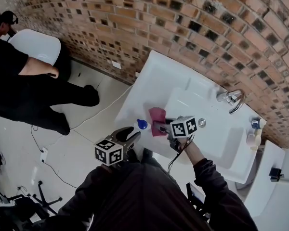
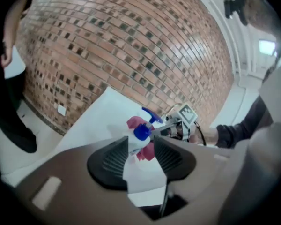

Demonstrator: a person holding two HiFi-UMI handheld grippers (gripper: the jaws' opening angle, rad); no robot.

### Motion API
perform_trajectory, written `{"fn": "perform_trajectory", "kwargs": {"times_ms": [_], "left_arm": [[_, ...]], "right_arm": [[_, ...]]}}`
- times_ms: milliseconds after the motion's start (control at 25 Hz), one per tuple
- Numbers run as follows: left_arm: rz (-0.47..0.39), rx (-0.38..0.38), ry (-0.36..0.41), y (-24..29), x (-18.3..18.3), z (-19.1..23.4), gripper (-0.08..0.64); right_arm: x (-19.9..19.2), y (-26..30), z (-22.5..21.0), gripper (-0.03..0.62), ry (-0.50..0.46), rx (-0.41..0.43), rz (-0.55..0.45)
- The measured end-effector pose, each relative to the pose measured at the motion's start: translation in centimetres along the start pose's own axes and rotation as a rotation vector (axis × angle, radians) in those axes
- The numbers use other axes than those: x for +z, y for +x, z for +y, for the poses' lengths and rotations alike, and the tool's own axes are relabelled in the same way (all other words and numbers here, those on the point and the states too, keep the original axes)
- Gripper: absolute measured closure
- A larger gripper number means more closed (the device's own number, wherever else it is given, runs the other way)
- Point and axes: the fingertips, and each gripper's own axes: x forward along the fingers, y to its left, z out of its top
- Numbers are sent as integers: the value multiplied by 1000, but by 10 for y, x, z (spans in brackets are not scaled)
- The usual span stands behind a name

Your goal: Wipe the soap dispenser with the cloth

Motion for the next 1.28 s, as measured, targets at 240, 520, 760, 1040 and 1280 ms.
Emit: {"fn": "perform_trajectory", "kwargs": {"times_ms": [240, 520, 760, 1040, 1280], "left_arm": [[56, 13, 46, 11, -1, 0, 419], [67, 2, 58, 11, 6, 9, 419], [128, -45, 130, 12, 6, 16, 413], [149, -39, 160, 8, 7, 18, 419], [167, -39, 151, 12, 0, 14, 419]], "right_arm": [[11, 13, 19, 508, -273, -22, 122], [-8, 16, 41, 509, -350, -23, 171], [-17, 17, 53, 509, -257, -21, 97], [14, -9, 57, 509, -38, 112, -69], [20, 8, 51, 509, 107, 207, -41]]}}
